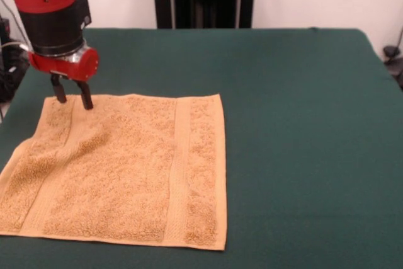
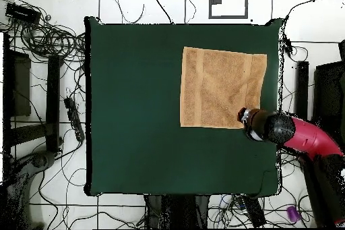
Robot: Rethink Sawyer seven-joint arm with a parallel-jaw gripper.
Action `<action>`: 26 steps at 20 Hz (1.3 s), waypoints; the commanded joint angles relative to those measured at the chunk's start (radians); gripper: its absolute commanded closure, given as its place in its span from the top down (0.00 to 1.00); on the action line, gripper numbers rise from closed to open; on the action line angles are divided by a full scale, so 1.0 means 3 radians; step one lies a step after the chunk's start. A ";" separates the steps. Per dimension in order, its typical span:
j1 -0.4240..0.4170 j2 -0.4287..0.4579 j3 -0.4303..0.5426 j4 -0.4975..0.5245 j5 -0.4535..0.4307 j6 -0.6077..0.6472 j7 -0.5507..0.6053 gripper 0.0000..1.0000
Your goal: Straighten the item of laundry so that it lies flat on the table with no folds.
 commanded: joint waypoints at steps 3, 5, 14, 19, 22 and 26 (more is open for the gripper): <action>0.0128 0.0445 0.0142 -0.0067 -0.0048 -0.0274 0.0101 1.00; 0.0137 0.0479 0.0131 -0.0067 -0.0049 -0.0329 0.0131 1.00; 0.0112 0.0632 0.0158 -0.0283 -0.0091 -0.0351 0.0009 1.00; 0.0121 0.0667 0.0159 -0.0326 -0.0108 -0.0365 -0.0004 1.00; 0.0147 0.0669 0.0136 -0.0329 -0.0119 -0.0387 0.0026 1.00; 0.0210 0.0648 0.0063 -0.0325 -0.0176 -0.0527 0.0126 1.00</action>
